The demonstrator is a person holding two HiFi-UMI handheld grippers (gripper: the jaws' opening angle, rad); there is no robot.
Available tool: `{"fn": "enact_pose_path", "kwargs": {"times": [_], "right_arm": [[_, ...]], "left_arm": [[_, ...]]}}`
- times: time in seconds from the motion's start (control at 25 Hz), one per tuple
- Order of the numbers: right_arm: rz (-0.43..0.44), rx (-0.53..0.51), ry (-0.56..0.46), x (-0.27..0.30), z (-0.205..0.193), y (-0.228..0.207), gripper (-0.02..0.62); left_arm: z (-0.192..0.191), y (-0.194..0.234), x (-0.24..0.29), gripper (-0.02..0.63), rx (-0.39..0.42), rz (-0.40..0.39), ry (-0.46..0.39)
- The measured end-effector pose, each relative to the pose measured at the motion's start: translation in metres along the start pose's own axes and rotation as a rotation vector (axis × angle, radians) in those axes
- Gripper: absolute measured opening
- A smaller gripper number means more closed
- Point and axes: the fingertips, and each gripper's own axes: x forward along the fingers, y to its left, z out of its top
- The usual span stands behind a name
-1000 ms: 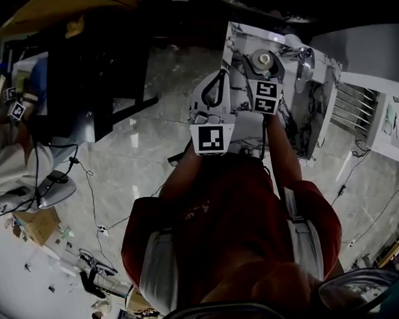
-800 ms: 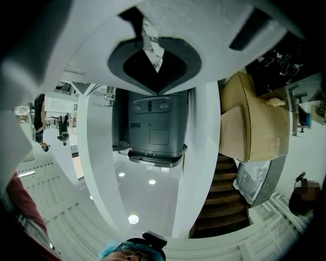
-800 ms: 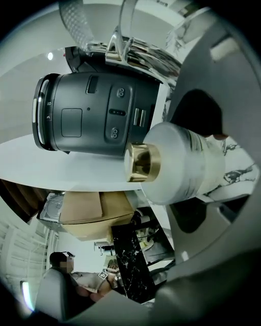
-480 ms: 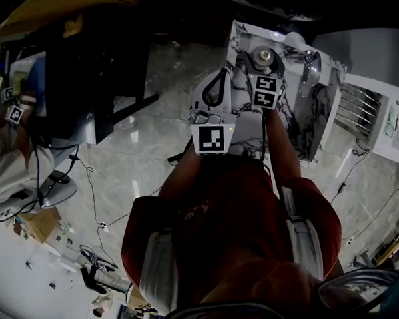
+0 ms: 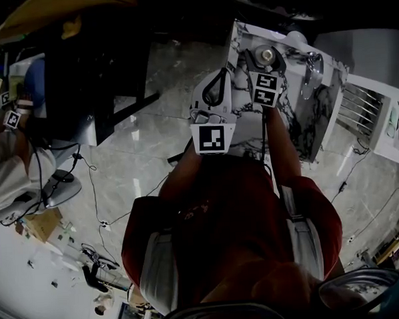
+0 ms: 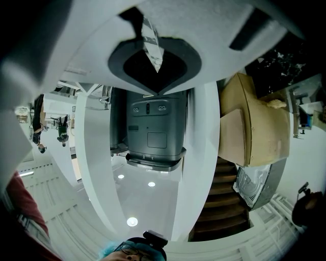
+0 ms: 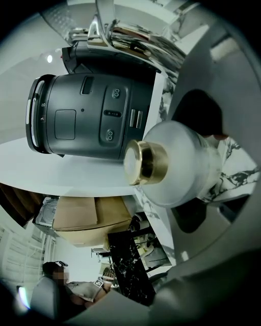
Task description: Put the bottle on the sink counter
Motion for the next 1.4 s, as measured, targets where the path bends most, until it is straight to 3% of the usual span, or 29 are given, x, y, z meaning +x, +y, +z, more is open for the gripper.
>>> {"fn": "enact_pose_path", "kwargs": {"times": [0.88, 1.08, 1.4], "right_arm": [[-0.096, 0.046, 0.000, 0.021, 0.012, -0.009, 0.347], [-0.089, 0.041, 0.005, 0.021, 0.010, -0.008, 0.350], [-0.064, 0.054, 0.026, 0.008, 0.002, -0.008, 0.388]], "left_arm": [[-0.003, 0.001, 0.002, 0.003, -0.020, 0.003, 0.008], [0.000, -0.001, 0.000, 0.003, -0.042, 0.016, -0.019], [0.008, -0.009, -0.011, 0.003, -0.008, 0.006, -0.018]]}}
